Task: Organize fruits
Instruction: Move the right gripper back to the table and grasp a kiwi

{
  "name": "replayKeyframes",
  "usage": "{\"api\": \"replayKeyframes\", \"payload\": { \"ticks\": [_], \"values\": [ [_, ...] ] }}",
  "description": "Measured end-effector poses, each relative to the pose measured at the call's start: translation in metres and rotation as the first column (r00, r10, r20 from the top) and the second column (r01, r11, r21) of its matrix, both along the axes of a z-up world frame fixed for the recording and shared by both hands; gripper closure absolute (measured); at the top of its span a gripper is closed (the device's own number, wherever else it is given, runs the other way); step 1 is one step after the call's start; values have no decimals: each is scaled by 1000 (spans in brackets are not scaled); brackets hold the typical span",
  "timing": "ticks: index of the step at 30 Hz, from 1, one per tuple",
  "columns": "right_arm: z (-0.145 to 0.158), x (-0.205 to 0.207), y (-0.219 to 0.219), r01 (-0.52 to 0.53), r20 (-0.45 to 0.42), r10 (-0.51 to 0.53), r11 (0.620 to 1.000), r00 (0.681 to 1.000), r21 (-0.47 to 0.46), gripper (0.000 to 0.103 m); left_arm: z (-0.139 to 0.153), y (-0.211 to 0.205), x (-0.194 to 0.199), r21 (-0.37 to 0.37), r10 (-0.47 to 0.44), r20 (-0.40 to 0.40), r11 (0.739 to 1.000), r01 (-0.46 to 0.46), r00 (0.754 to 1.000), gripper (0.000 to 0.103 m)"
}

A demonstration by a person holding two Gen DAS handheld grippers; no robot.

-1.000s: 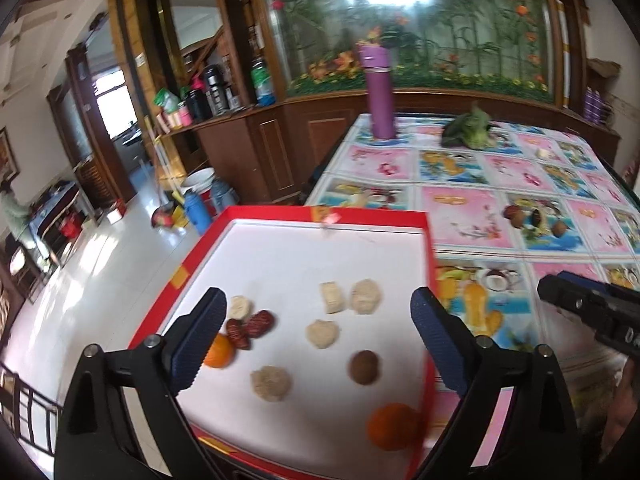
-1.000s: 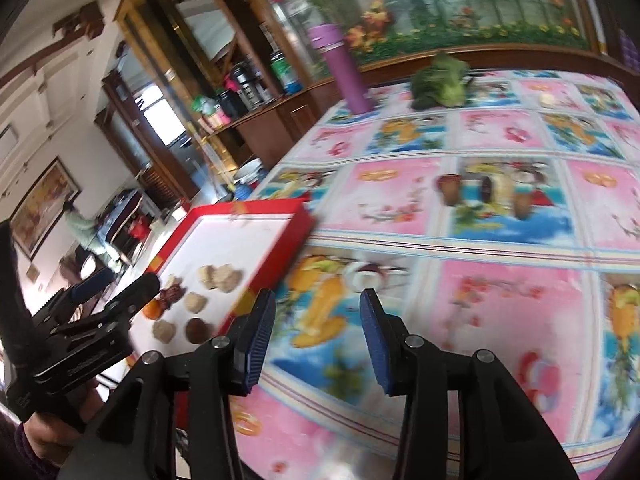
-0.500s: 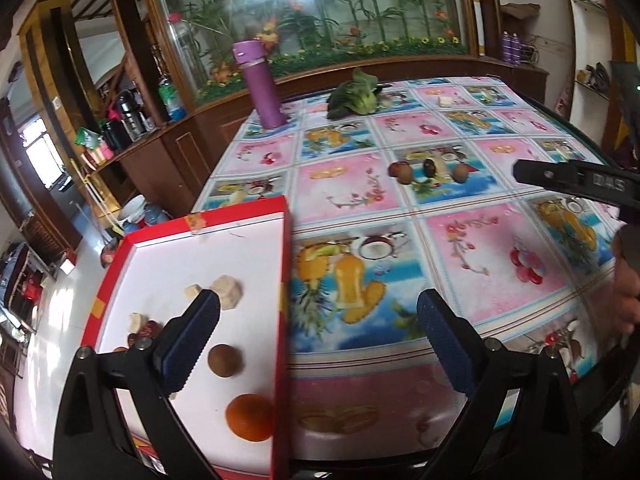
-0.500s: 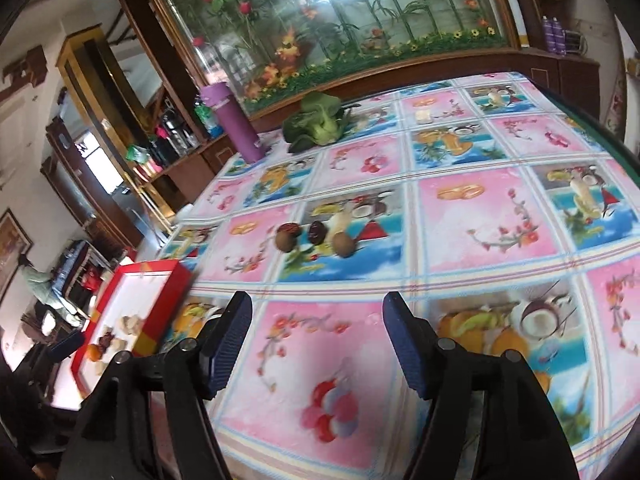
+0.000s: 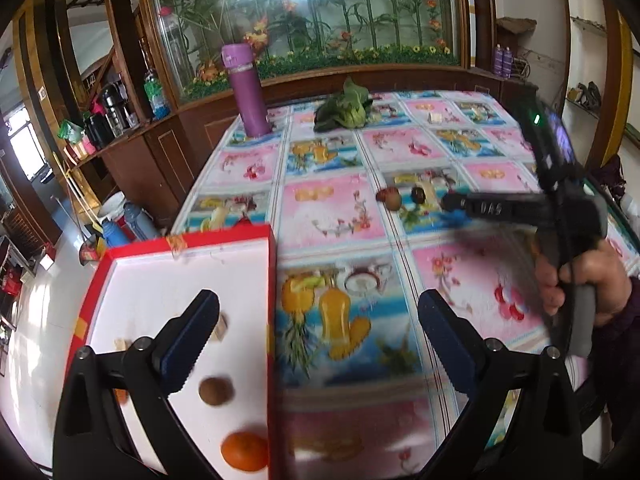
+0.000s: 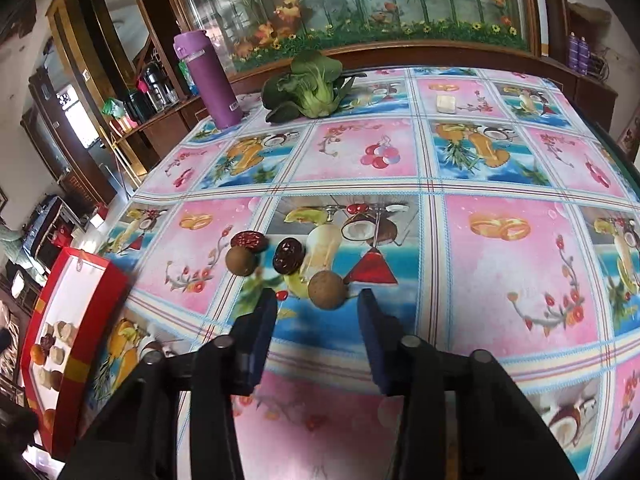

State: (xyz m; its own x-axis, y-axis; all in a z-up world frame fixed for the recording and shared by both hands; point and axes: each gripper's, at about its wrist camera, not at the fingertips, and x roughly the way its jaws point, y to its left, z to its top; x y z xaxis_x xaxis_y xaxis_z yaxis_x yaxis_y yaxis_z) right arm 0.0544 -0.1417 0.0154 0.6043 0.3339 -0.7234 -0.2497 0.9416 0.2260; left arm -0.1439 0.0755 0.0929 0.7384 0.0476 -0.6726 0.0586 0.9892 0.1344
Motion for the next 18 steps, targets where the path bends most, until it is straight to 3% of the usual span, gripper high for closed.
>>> {"api": "replayKeyframes", "payload": {
  "ticks": [3,5,9,14,16,18],
  "values": [
    [-7,9,2,0,-29,0,1000,1000,13,71,8,-2,11,11,-16,46,1000,16,999,3],
    [-10,12,4,-4,-38,4,1000,999,7,79,9,-5,20,23,-29,51,999,28,998,3],
    [-12,14,5,-24,-23,24,1000,999,4,82,5,-14,41,19,-57,23,998,57,998,3],
    [-11,20,-11,-9,-46,12,997,999,72,82,1,-32,71,15,-104,10,994,104,995,4],
    [-10,26,-25,39,-62,-32,993,998,110,82,-4,-44,87,11,-138,-12,990,138,990,9],
    [-10,30,-36,81,-75,-72,988,995,130,82,-9,-55,103,4,-173,-38,985,173,984,21]
  ]
}}
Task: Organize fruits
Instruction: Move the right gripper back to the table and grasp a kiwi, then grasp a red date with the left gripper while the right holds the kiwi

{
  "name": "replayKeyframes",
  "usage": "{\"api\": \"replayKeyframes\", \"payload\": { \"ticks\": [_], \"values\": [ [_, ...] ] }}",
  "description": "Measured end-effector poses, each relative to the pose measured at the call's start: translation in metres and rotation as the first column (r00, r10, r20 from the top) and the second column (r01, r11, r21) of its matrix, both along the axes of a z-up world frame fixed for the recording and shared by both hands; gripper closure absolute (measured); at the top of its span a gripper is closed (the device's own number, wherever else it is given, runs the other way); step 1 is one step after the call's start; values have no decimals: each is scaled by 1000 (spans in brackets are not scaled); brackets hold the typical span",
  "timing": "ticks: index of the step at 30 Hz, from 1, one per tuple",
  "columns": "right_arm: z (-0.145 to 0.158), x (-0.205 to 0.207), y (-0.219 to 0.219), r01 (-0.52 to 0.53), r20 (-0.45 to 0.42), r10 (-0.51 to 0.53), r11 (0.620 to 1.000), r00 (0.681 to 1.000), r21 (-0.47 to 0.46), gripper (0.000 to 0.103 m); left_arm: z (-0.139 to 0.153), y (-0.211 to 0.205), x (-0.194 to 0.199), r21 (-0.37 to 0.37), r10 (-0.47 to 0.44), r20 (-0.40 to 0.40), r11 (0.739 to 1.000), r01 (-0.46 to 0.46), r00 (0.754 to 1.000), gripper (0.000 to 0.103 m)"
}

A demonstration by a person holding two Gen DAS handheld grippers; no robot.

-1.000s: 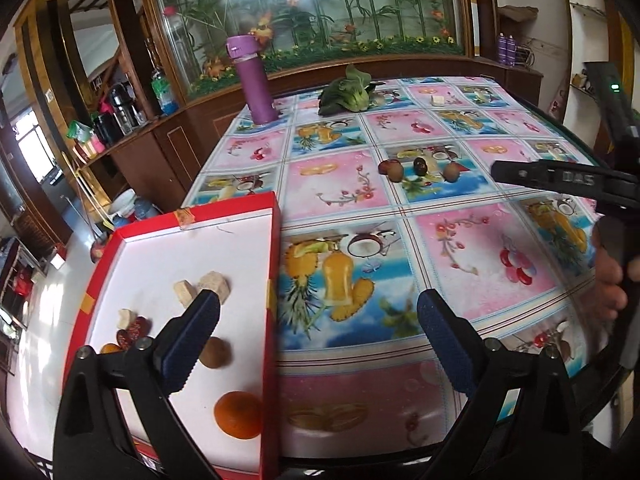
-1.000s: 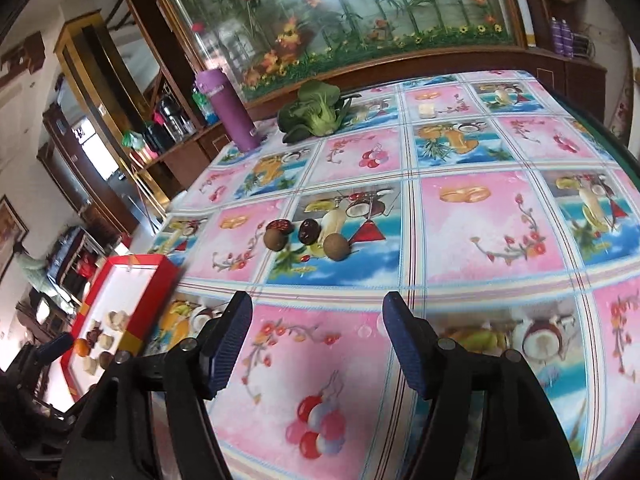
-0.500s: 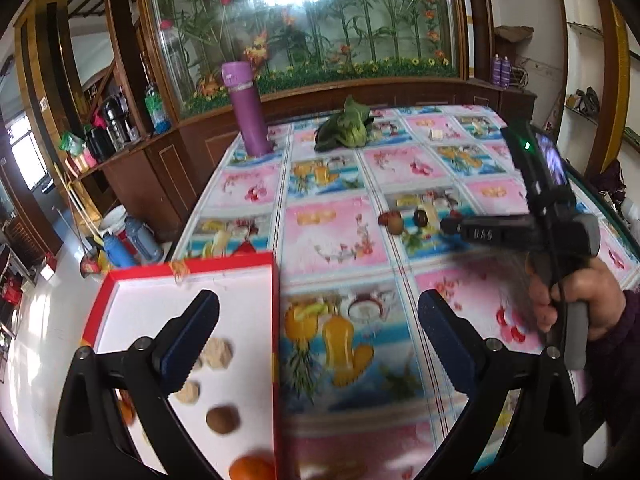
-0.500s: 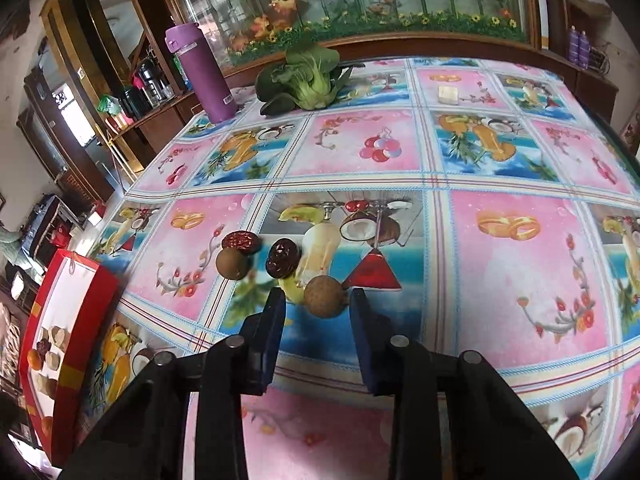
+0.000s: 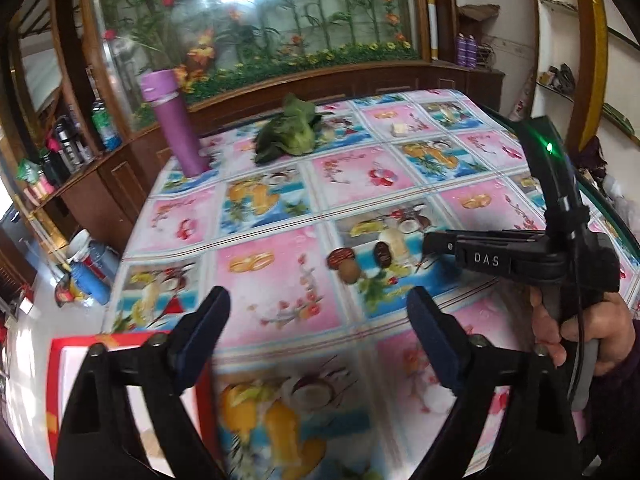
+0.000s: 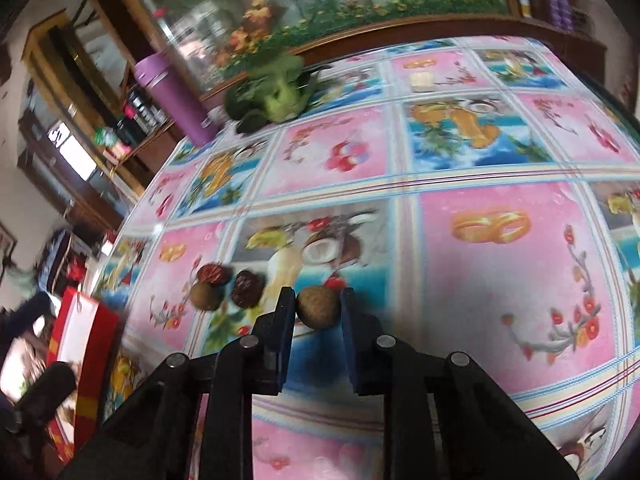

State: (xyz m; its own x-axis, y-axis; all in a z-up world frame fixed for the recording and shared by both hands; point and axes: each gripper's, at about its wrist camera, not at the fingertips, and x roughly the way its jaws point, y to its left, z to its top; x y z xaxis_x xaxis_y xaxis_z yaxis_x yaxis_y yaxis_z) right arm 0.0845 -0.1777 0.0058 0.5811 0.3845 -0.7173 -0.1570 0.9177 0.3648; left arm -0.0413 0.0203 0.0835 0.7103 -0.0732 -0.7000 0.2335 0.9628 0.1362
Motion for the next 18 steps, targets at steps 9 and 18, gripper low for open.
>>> {"api": "replayKeyframes", "payload": {
  "ticks": [9,18],
  "values": [
    [-1,9,-24,84,-20,-84,996,996,11,82,-30,-58,58,33,-188,-98,981,192,977,42],
    [-2,12,-28,88,-46,-85,995,995,47,82,-57,-63,84,10,-207,-184,977,212,961,56]
  ]
}}
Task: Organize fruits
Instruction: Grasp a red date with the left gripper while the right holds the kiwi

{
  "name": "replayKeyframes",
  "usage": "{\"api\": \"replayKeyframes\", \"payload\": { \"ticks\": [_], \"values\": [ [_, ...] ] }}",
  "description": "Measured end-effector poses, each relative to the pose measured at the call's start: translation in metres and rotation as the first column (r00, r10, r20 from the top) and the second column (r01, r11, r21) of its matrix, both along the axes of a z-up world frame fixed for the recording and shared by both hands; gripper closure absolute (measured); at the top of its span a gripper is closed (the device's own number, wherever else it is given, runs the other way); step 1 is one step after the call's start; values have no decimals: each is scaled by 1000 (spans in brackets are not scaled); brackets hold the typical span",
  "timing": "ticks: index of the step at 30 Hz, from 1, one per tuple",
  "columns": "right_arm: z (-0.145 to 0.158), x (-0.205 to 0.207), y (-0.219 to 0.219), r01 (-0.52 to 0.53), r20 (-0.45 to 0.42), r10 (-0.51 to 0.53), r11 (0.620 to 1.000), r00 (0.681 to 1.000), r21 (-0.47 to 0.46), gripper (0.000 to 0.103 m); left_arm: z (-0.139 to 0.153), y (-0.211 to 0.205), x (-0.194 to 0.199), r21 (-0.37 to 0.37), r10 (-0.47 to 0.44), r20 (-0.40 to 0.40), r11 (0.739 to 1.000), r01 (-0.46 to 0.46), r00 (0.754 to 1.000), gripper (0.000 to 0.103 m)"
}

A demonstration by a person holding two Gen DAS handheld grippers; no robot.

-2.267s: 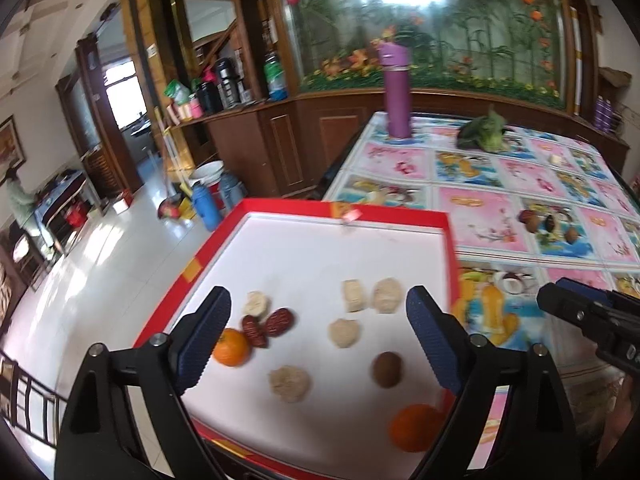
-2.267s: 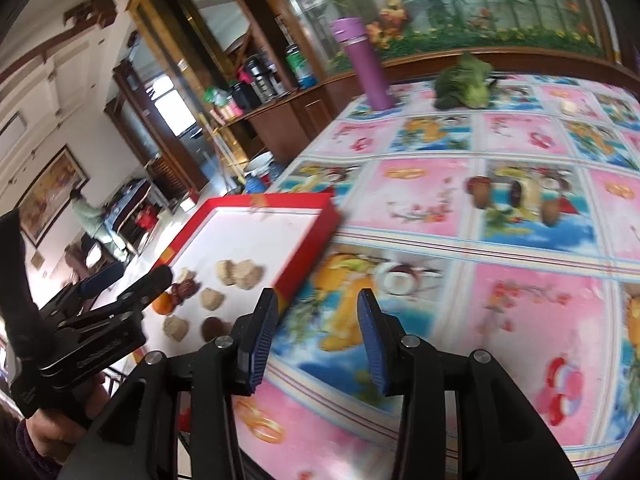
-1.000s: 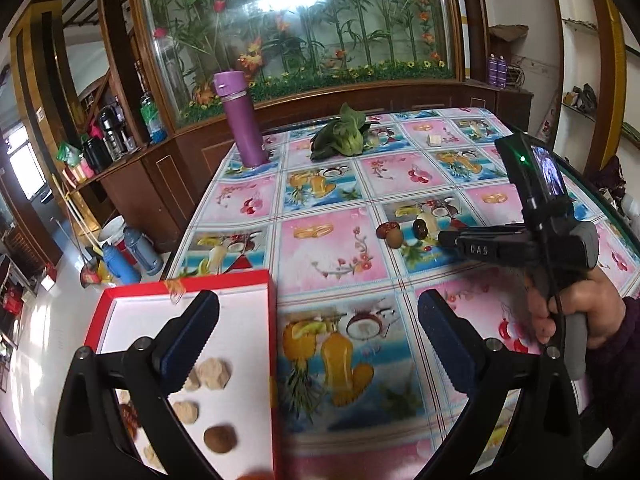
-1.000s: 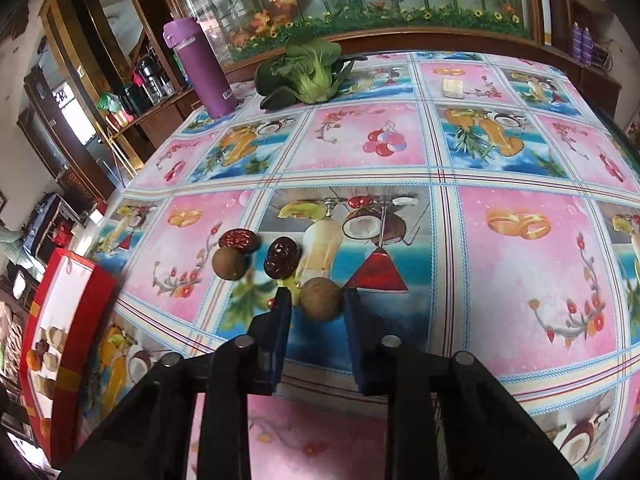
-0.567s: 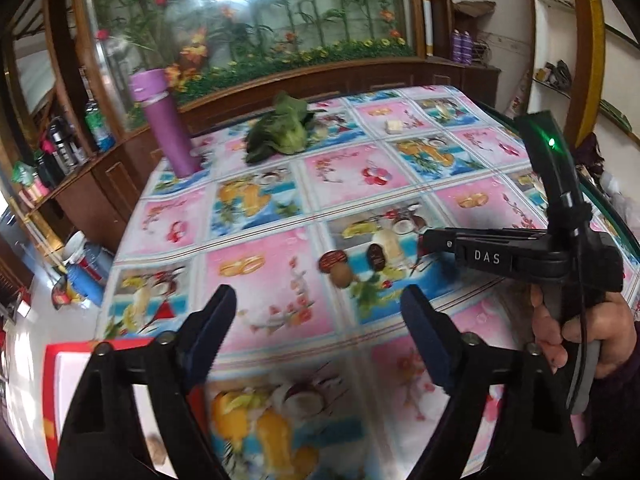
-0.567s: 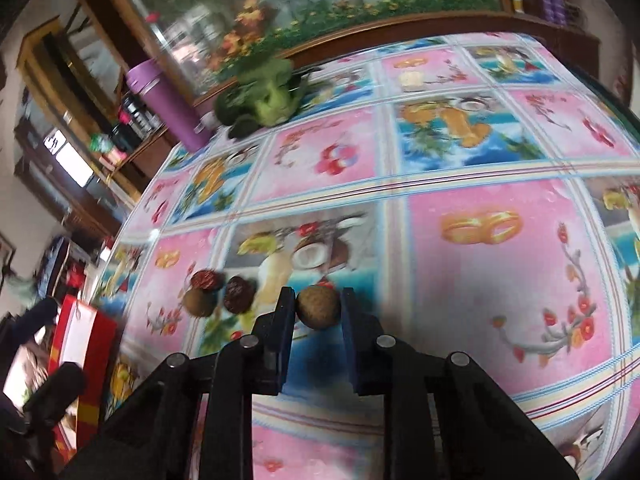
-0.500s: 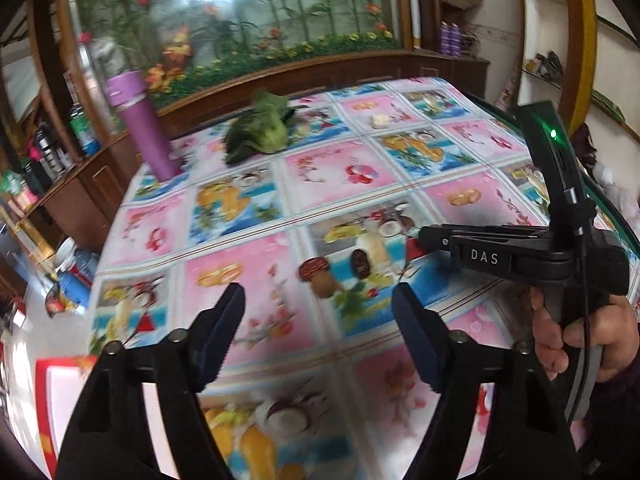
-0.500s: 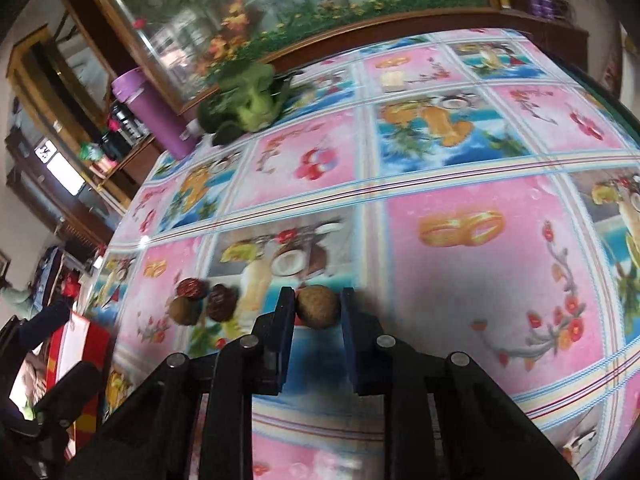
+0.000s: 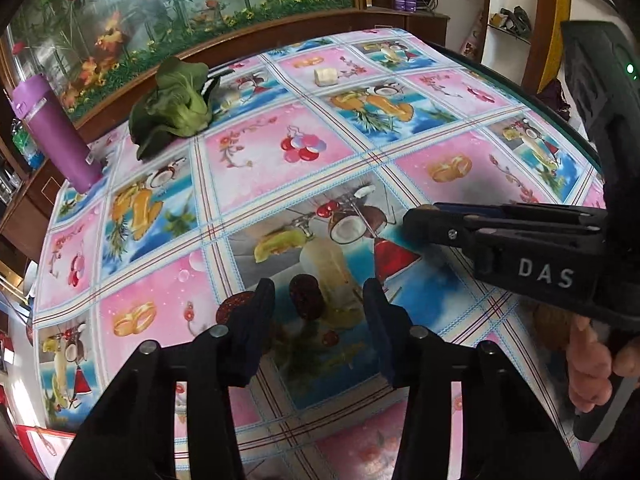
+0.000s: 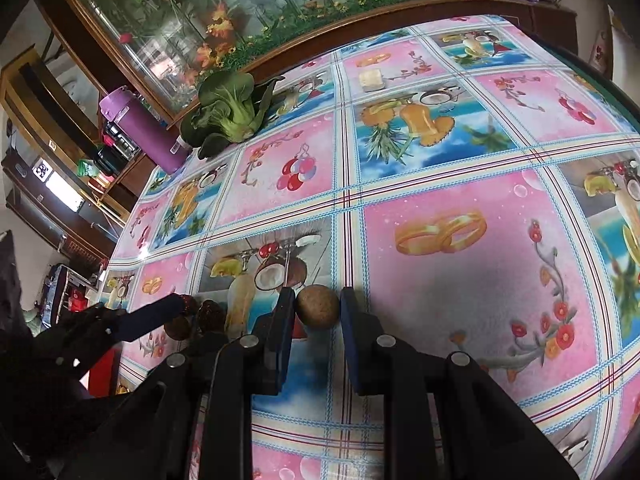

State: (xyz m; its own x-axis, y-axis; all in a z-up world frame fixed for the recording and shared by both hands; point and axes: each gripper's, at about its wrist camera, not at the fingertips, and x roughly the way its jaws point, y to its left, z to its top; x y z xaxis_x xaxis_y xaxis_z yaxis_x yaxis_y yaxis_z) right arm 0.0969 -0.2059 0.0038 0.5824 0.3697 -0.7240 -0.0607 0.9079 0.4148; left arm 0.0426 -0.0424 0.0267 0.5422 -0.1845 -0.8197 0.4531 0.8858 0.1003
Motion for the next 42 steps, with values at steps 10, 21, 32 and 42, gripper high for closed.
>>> {"api": "replayKeyframes", "payload": {
  "ticks": [10,21,32,42],
  "values": [
    [0,-1,-1,6,-4,-6,1000,1000,14,82,-11,3,12,-57,28,-70,998,-32,997,71],
    [0,-1,3,-6,4,6,1000,1000,-20,81,-11,1,4,-74,66,-63,995,-71,996,80],
    [2,-3,19,-32,48,40,986,998,-162,81,-11,3,3,-83,87,-64,992,-93,994,79],
    [1,-3,10,-13,35,16,994,999,-106,82,-6,10,-23,-106,145,-47,983,-149,988,82]
  ]
}}
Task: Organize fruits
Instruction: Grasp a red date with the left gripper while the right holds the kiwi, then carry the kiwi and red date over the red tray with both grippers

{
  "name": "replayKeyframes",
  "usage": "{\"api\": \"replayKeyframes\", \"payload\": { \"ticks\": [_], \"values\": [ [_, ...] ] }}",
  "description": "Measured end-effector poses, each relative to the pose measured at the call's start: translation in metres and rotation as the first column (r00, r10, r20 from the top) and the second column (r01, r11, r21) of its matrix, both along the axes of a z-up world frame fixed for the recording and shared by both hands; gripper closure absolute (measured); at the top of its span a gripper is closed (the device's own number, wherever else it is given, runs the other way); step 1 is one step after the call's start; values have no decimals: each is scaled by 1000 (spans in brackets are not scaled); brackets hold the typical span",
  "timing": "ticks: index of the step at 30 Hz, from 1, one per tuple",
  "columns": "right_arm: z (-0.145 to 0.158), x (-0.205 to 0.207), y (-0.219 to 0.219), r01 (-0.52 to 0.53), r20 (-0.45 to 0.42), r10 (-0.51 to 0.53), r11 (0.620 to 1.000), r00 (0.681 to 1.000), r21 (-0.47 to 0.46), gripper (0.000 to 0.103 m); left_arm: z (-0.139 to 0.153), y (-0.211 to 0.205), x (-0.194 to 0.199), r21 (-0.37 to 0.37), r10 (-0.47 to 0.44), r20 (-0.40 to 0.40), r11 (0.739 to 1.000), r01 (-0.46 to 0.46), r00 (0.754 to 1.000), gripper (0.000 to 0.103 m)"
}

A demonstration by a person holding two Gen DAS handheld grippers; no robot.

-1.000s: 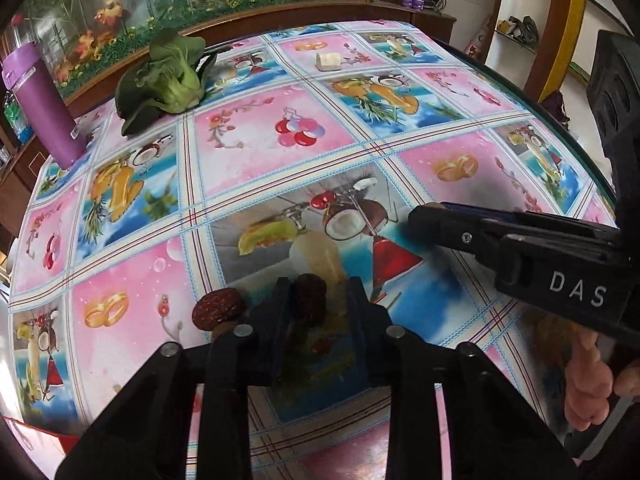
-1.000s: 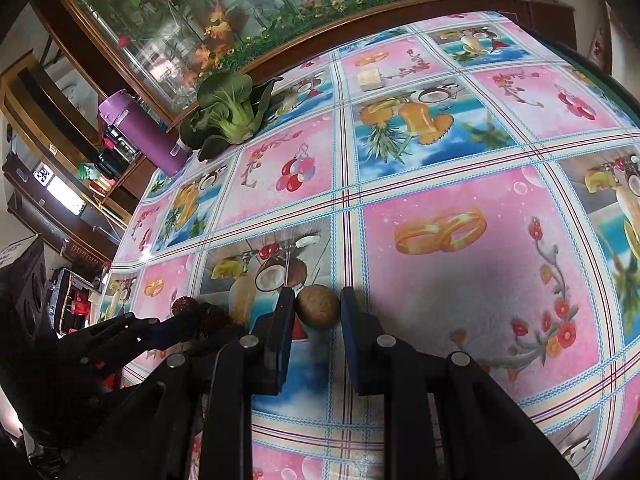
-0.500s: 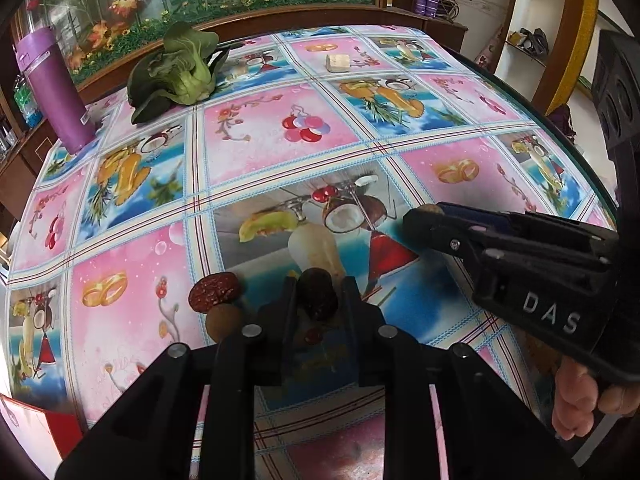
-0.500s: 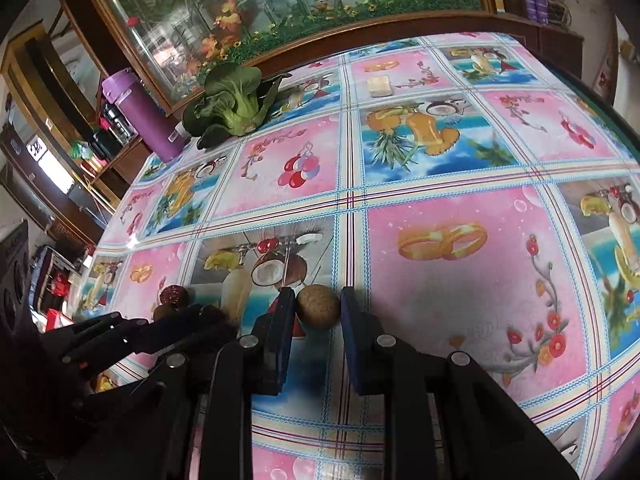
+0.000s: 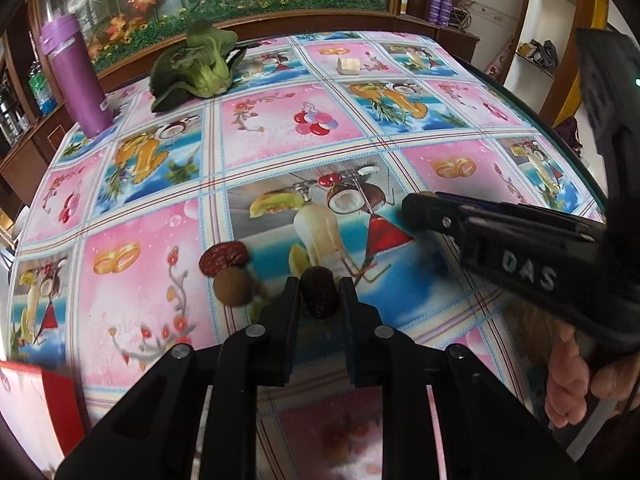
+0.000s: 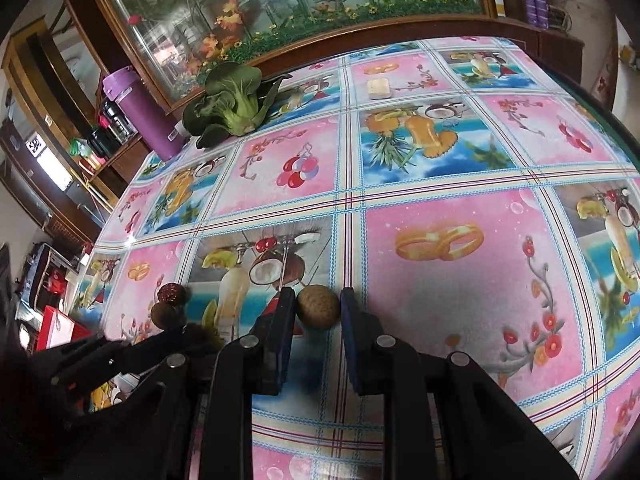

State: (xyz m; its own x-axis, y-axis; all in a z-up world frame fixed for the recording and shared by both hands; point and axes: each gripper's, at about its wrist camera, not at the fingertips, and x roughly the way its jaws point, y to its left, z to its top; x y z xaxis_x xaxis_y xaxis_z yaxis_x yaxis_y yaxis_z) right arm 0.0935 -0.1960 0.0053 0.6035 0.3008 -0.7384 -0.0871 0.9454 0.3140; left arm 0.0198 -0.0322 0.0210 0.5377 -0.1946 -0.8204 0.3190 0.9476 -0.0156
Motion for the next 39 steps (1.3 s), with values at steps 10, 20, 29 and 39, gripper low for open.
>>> {"api": "replayKeyframes", "payload": {
  "ticks": [10,20,29,39],
  "values": [
    [7,-9,-11,51,68,-53,998,996,34,82,30,22,-73,1,118,120,993,-119,986,82],
    [24,-55,1,61,148,-70,996,987,63,82,62,67,-133,-12,220,240,975,-224,946,82],
    [43,-114,52,-72,223,58,996,973,53,82,71,106,-163,-51,294,284,955,-292,913,82],
    [66,-147,121,-236,274,218,971,937,32,82,89,154,-190,-73,399,360,913,-401,843,82]
  ]
}}
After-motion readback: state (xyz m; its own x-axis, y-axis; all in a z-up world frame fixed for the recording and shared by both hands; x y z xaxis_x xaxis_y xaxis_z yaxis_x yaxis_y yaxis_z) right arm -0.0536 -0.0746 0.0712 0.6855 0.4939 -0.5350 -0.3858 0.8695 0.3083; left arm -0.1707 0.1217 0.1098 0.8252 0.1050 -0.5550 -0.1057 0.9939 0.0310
